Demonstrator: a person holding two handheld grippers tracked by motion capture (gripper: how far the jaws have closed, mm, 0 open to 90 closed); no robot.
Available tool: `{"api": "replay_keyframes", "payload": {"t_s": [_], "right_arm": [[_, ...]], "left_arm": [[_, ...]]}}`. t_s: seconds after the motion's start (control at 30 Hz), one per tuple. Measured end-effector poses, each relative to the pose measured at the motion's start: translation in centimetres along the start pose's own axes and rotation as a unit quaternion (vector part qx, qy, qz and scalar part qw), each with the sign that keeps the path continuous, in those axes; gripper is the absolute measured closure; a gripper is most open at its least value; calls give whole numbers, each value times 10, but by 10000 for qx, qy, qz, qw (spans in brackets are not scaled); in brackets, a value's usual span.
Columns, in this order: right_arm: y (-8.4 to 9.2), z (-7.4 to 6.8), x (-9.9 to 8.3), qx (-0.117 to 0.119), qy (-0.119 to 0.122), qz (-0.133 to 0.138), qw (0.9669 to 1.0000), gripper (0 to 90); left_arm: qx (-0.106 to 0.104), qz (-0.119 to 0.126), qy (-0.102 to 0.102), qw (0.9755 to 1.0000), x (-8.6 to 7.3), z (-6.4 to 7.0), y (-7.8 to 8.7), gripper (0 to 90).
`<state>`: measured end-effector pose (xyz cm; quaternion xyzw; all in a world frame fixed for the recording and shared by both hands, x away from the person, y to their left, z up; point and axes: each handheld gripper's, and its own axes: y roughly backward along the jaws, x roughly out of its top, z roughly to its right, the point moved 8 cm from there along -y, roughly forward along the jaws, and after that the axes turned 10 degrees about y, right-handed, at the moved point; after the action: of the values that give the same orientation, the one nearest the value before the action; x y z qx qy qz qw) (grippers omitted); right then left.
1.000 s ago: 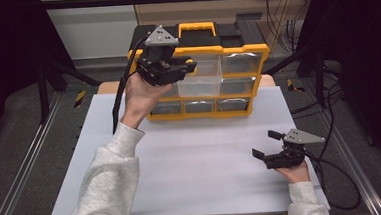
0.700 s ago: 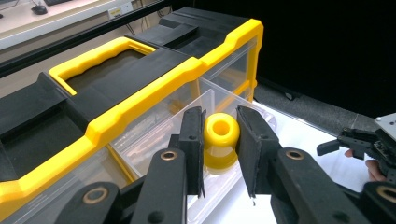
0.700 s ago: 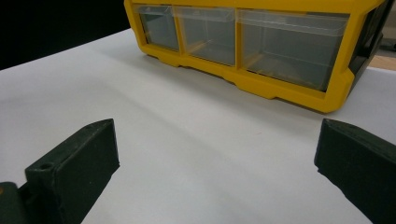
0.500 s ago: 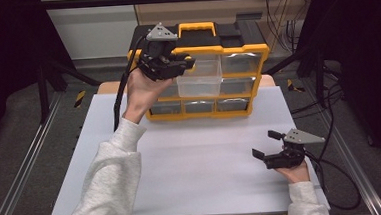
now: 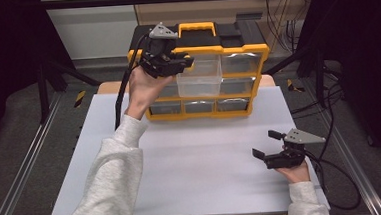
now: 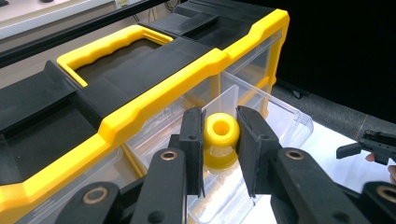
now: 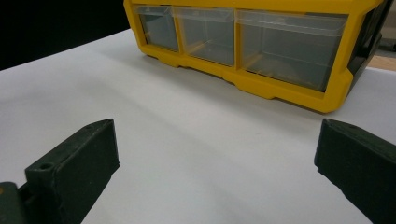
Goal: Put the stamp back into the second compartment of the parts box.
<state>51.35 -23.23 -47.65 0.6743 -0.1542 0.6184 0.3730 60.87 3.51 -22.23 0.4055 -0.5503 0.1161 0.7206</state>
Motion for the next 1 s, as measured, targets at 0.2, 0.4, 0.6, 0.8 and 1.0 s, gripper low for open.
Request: {"api": "replay_keyframes", "payload": {"t_s": [0.2,0.4,0.6,0.8,1.0], "right_arm": [[-1,0,0,-3,10,-5,10000,3],[0,0,0,-5,14,0,10000,3],[-1,0,0,1,15,-9,10000,3],[-1,0,-1,-1,12,-14,10000,3],[-1,0,0,-5,13,-4,10000,3]], "left_arm": [[32,-40,6,10000,-1,-3,-3,721],[46,-71,27,10000,-3,-7,-6,721],[63,-153,52,9998,-9,-11,-12,721],[63,-208,42,9998,-13,-13,-16,721],[41,-250,31,9997,-16,-13,-19,721]]}}
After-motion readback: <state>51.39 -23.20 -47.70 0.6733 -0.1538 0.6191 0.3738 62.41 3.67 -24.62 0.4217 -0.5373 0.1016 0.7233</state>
